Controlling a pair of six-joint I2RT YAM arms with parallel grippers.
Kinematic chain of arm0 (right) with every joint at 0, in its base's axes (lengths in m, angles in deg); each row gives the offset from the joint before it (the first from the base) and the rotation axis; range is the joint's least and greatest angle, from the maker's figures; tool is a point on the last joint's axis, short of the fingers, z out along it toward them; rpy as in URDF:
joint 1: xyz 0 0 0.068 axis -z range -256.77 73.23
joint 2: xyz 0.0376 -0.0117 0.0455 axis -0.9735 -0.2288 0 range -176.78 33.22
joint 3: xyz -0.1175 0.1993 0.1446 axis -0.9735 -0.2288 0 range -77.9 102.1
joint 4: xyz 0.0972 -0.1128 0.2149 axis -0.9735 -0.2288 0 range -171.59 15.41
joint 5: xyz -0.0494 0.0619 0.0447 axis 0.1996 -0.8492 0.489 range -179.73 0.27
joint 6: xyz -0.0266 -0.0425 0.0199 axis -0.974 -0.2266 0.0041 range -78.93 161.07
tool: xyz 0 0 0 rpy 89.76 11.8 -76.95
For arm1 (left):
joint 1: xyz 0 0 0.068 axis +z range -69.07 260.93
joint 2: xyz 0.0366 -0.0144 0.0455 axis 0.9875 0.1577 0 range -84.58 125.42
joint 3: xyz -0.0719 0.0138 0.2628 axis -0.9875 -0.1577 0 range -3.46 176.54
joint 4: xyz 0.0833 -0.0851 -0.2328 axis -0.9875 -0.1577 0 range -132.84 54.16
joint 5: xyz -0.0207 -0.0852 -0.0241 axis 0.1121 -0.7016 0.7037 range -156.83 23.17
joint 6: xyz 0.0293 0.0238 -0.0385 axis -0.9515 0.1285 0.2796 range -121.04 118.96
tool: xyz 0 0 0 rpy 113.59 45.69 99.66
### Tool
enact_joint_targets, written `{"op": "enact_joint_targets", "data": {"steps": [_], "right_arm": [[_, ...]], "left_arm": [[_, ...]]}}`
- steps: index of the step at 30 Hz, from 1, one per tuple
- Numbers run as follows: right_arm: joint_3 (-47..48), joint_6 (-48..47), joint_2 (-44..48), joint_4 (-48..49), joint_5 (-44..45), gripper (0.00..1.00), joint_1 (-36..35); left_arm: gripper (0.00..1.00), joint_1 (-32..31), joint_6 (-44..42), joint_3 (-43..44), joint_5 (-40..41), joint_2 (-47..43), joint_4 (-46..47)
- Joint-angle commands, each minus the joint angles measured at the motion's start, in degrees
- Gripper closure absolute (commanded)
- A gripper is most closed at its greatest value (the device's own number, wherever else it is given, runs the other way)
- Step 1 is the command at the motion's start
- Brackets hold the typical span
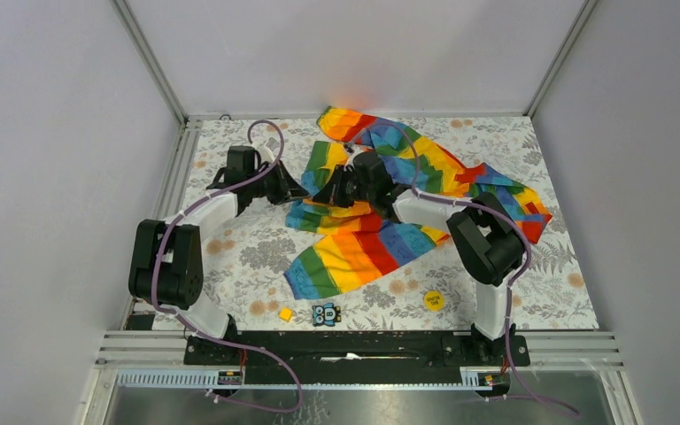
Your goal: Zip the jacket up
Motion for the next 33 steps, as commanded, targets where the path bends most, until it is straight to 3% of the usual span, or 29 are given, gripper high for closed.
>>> {"op": "enact_joint_targets", "data": {"steps": [1, 6, 12, 15, 17, 18, 22, 24, 28, 33], "right_arm": [[6.8, 2.5, -2.5, -18.3, -10.2, 1.0, 3.5], [20.3, -7.3, -8.5, -40.4, -15.6, 1.0, 4.1], [28.3, -21.6, -11.7, -54.9, -4.6, 1.0, 4.4], [30.8, -24.9, -11.6, -59.4, 8.9, 1.0, 4.4], [30.9, -25.2, -10.1, -59.2, 11.9, 1.0, 4.4], [30.5, -26.0, -9.3, -57.7, 8.4, 1.0, 4.4], [23.2, -22.1, -6.8, -37.1, -15.6, 1.0, 4.4], [24.8, -19.3, -9.0, -31.8, -22.9, 1.0, 4.4], [26.2, -18.9, -11.1, -25.4, -27.2, 0.97, 4.5], [25.7, -21.0, -12.0, -23.0, -25.9, 0.79, 4.5]], "left_arm": [[1.0, -0.6, -3.2, 0.2, 0.5, -3.5, 2.0], [1.0, -1.7, -6.0, -0.1, 4.2, -5.3, 1.2], [1.0, -2.2, -9.9, -1.6, 9.5, -10.7, 1.9], [1.0, -2.2, -10.8, -2.3, 11.2, -12.5, 2.4], [1.0, -2.2, -11.1, -2.3, 11.0, -13.1, 2.6], [1.0, -2.2, -11.0, -2.6, 10.7, -13.2, 2.6], [1.0, -2.1, -8.5, -3.4, 4.1, -11.8, 7.2], [1.0, -2.0, -7.6, -2.8, 0.9, -10.2, 7.5], [1.0, -1.1, -6.5, -2.0, -3.9, -8.0, 7.3], [1.0, -0.6, -6.6, -0.8, -6.9, -6.9, 6.1]]}}
